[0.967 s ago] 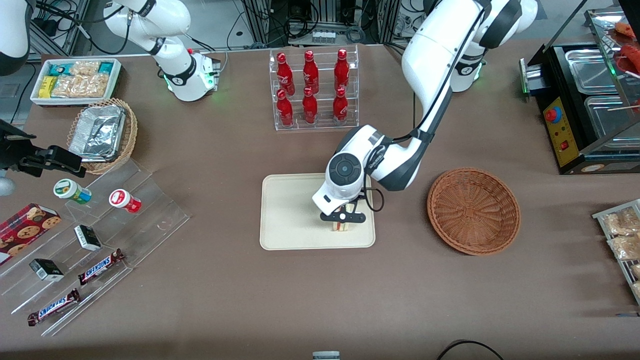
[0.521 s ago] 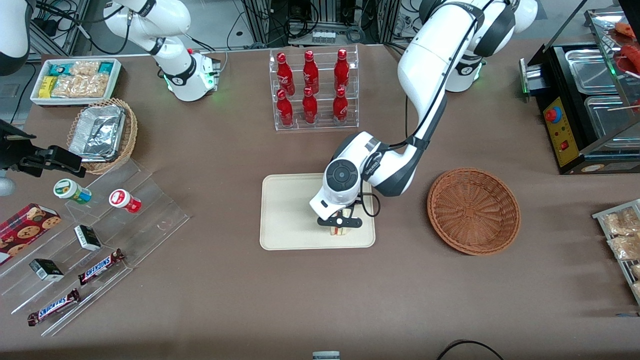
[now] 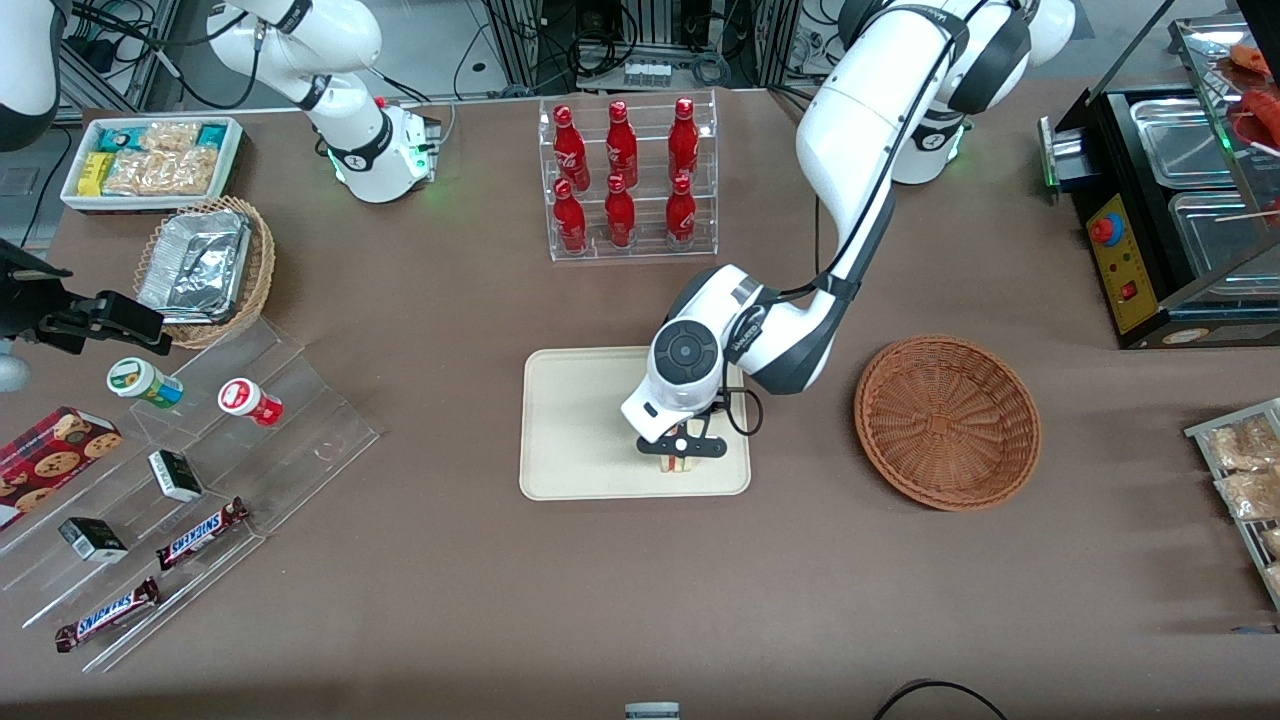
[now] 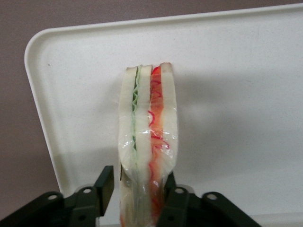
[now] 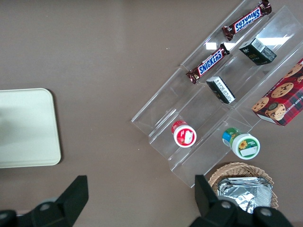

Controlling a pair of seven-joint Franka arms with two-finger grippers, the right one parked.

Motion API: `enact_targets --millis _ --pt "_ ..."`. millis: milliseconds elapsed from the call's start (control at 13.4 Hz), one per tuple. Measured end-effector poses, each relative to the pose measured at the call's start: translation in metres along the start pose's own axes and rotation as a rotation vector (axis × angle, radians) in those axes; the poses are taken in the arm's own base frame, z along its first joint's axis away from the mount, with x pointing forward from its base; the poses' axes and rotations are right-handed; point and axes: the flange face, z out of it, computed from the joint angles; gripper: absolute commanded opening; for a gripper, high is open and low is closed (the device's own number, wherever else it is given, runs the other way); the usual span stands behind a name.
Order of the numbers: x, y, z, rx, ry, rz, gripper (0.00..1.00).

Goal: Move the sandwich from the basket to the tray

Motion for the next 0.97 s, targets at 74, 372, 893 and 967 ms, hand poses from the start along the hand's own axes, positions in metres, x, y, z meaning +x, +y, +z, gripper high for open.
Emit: enact_targets --millis 74,372,893,967 --pt "0.001 -0.001 -0.001 0.0 0.003 -0.007 1.0" --pt "0.014 -0.009 -0.031 -0.011 0.054 -0.025 1.0" --pt "0.04 -0.117 -0.176 0.008 0.142 -0.188 1.0" --pt "0.047 -0.144 -0.191 0.005 0.141 -0.223 1.0"
